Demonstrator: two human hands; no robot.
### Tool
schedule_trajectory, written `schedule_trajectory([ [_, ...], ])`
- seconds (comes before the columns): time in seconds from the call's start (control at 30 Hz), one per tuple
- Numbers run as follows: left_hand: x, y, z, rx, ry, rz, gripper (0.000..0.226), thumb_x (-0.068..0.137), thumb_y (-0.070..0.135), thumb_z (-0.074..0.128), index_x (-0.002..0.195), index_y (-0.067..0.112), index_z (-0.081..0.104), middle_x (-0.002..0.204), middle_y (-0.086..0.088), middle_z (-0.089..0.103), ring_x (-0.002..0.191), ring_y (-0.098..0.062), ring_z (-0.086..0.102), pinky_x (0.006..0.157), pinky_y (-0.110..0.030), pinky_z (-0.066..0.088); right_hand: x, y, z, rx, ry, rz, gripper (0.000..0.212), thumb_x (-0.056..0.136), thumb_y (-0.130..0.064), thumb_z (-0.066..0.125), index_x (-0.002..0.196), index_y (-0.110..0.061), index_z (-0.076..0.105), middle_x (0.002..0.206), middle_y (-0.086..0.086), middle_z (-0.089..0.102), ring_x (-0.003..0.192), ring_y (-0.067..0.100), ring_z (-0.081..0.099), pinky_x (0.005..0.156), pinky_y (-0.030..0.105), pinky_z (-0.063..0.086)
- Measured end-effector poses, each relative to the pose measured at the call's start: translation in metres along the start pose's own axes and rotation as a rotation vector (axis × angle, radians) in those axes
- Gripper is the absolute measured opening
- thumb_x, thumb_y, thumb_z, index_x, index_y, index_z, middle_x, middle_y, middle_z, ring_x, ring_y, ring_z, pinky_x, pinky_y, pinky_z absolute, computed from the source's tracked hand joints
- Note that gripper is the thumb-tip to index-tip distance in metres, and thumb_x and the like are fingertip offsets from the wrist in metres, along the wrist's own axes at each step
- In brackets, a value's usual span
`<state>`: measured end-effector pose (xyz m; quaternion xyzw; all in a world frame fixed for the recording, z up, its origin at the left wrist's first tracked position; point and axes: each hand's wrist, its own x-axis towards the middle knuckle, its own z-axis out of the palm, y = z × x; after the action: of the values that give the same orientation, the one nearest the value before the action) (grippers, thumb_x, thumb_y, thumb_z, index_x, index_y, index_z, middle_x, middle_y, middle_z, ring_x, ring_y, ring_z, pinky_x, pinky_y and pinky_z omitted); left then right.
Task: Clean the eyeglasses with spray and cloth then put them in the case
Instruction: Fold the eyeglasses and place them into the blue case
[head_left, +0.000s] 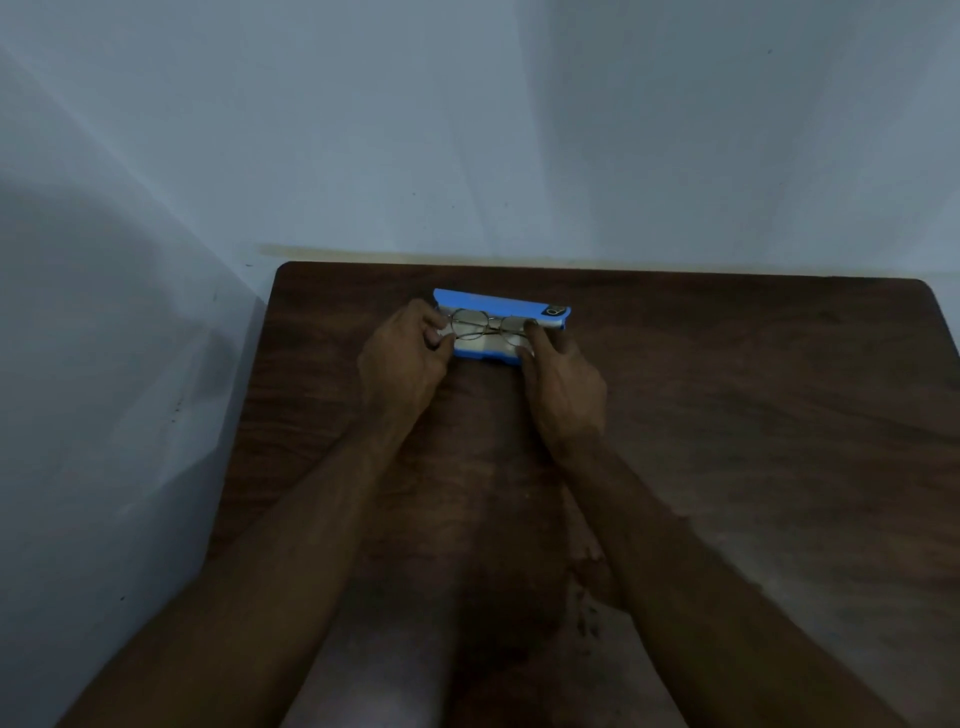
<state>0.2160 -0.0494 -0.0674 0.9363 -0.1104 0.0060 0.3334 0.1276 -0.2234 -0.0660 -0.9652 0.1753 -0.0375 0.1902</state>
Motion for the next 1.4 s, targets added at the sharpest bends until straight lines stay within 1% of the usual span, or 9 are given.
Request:
schedule_trajectory([
  [0.1, 0.002, 0.001, 0.001, 0.000, 0.013, 0.014, 0.028, 0.088, 0.026, 0.081, 0.107, 0.023, 0.061, 0.107, 0.007, 0.059, 0.085, -0.007, 0.058, 0.061, -0.013, 0.037, -0.001, 0.001, 0.002, 0.008, 0.007, 0.008, 0.039, 0.109, -0.031, 0.049, 0.146, -0.020, 0.051, 0.148, 0.014, 0.050, 0.103, 0.035, 0.068, 0.075, 0.043, 0.056],
  [0.2, 0.004, 0.000, 0.005, 0.011, 0.004, 0.022, 0.028, 0.088, 0.028, 0.081, 0.107, 0.022, 0.062, 0.126, 0.003, 0.056, 0.086, -0.007, 0.060, 0.065, -0.015, 0.041, -0.002, 0.002, 0.004, 0.007, 0.007, 0.026, 0.038, 0.108, -0.031, 0.051, 0.145, -0.023, 0.050, 0.156, 0.014, 0.038, 0.096, 0.033, 0.068, 0.071, 0.041, 0.056],
  [0.33, 0.007, -0.002, 0.010, 0.067, -0.005, 0.019, 0.014, 0.091, 0.030, 0.079, 0.093, 0.024, 0.067, 0.117, 0.005, 0.061, 0.092, -0.004, 0.056, 0.073, -0.023, 0.049, -0.004, 0.001, 0.006, 0.018, 0.041, 0.011, 0.036, 0.108, -0.031, 0.052, 0.142, -0.023, 0.053, 0.152, 0.015, 0.039, 0.091, 0.031, 0.068, 0.068, 0.039, 0.055],
  [0.5, 0.006, -0.006, 0.008, 0.029, -0.005, 0.062, 0.011, 0.091, 0.025, 0.076, 0.097, 0.021, 0.067, 0.113, 0.004, 0.061, 0.087, -0.007, 0.057, 0.068, -0.025, 0.045, -0.006, 0.005, 0.007, 0.084, 0.045, -0.004, 0.032, 0.106, -0.027, 0.052, 0.137, -0.020, 0.056, 0.138, 0.012, 0.046, 0.094, 0.030, 0.065, 0.070, 0.039, 0.053],
  [0.7, 0.000, -0.013, 0.008, -0.044, 0.014, 0.077, 0.013, 0.087, 0.012, 0.075, 0.098, 0.017, 0.070, 0.110, 0.000, 0.064, 0.082, -0.011, 0.062, 0.070, -0.030, 0.056, -0.008, 0.006, 0.012, 0.099, 0.102, -0.019, 0.023, 0.100, -0.017, 0.058, 0.123, -0.016, 0.059, 0.131, 0.010, 0.047, 0.084, 0.034, 0.063, 0.060, 0.036, 0.045],
  [0.87, -0.004, -0.012, 0.008, -0.077, 0.032, 0.062, 0.017, 0.087, 0.009, 0.075, 0.101, 0.015, 0.067, 0.109, -0.001, 0.067, 0.087, -0.012, 0.063, 0.070, -0.027, 0.054, -0.008, 0.008, 0.015, 0.129, 0.103, 0.003, 0.021, 0.103, -0.018, 0.055, 0.124, -0.018, 0.057, 0.134, 0.009, 0.045, 0.090, 0.032, 0.064, 0.062, 0.038, 0.049],
  [1.0, -0.008, -0.012, 0.009, -0.098, 0.069, 0.041, 0.023, 0.089, 0.012, 0.076, 0.108, 0.016, 0.064, 0.111, 0.000, 0.069, 0.088, -0.013, 0.067, 0.069, -0.033, 0.059, -0.008, 0.006, 0.015, 0.182, 0.118, 0.045, 0.018, 0.105, -0.023, 0.049, 0.122, -0.017, 0.056, 0.134, 0.008, 0.045, 0.090, 0.032, 0.063, 0.065, 0.040, 0.052],
  [1.27, -0.014, -0.012, 0.010, -0.180, 0.103, 0.023, 0.034, 0.086, 0.007, 0.077, 0.118, 0.013, 0.066, 0.117, -0.001, 0.073, 0.086, -0.011, 0.070, 0.074, -0.030, 0.061, -0.006, 0.015, 0.027, 0.216, 0.109, 0.088, 0.010, 0.106, -0.024, 0.047, 0.108, -0.019, 0.056, 0.113, -0.008, 0.043, 0.093, 0.012, 0.050, 0.074, 0.039, 0.052],
  [1.4, -0.015, -0.011, 0.009, -0.200, 0.109, 0.014, 0.033, 0.087, 0.006, 0.078, 0.118, 0.012, 0.067, 0.117, -0.002, 0.074, 0.087, -0.012, 0.072, 0.075, -0.029, 0.062, -0.008, 0.016, 0.029, 0.216, 0.064, 0.050, 0.018, 0.105, -0.021, 0.048, 0.116, -0.015, 0.061, 0.119, 0.005, 0.052, 0.104, 0.026, 0.055, 0.088, 0.047, 0.053],
])
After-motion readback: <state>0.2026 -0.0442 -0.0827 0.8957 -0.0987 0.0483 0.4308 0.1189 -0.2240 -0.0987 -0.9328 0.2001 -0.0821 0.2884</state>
